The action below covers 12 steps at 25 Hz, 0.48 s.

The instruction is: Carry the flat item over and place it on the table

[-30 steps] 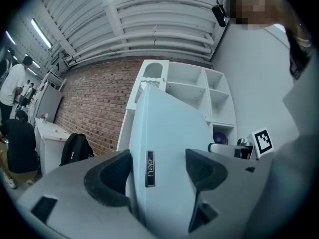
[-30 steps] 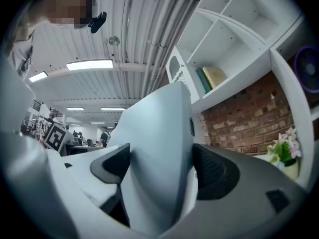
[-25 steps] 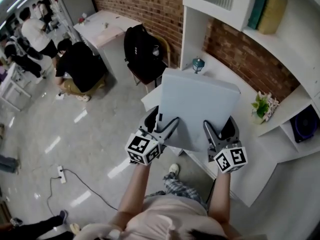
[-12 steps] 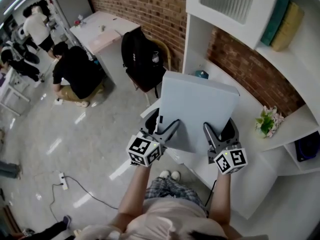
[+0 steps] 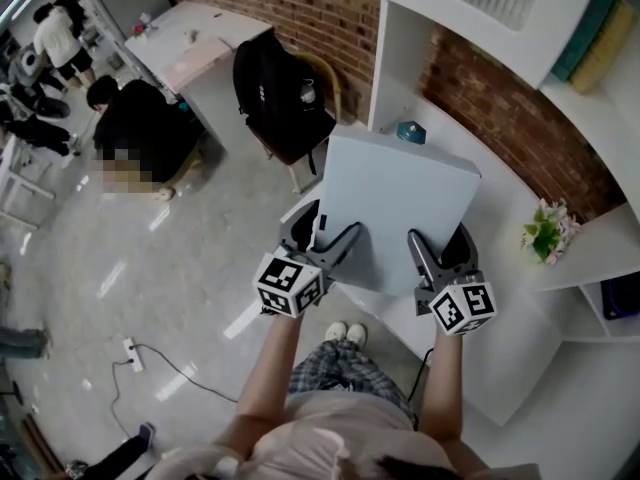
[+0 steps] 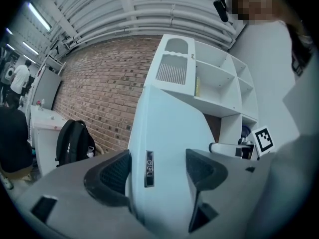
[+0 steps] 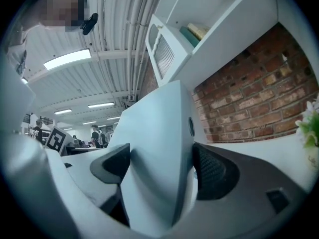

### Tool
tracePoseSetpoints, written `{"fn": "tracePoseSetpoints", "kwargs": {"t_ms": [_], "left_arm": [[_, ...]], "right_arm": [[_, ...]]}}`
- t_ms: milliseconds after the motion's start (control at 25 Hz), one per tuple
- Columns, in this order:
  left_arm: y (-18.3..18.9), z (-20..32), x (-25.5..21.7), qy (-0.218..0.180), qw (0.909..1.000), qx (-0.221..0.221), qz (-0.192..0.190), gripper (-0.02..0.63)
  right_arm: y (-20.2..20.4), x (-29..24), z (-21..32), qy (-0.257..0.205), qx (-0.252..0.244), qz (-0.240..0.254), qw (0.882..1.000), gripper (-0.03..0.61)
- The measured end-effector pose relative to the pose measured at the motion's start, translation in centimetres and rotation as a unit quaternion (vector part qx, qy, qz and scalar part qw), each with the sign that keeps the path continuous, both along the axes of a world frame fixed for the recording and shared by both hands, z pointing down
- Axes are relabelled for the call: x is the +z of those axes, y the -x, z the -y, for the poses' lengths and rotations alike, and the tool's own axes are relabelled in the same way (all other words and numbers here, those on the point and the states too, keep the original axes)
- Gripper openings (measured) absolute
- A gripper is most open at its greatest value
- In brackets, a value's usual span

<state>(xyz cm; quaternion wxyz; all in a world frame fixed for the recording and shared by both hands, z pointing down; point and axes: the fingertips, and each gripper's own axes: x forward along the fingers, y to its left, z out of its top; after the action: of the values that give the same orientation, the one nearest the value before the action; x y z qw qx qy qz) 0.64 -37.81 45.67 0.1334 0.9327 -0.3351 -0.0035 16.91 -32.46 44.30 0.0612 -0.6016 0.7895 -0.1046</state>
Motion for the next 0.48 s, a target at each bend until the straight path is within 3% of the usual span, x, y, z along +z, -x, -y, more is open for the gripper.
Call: {"fn": "tracePoseSetpoints", "kwargs": {"t_ms": [480], "left_arm": [[-1.8,2.5,8.2,0.078,0.9966,0.012,0.025,0.341]], "right_arm": [[-1.7,8.3,2.4,0.091,0.014,0.031,0.995,0.4]]}}
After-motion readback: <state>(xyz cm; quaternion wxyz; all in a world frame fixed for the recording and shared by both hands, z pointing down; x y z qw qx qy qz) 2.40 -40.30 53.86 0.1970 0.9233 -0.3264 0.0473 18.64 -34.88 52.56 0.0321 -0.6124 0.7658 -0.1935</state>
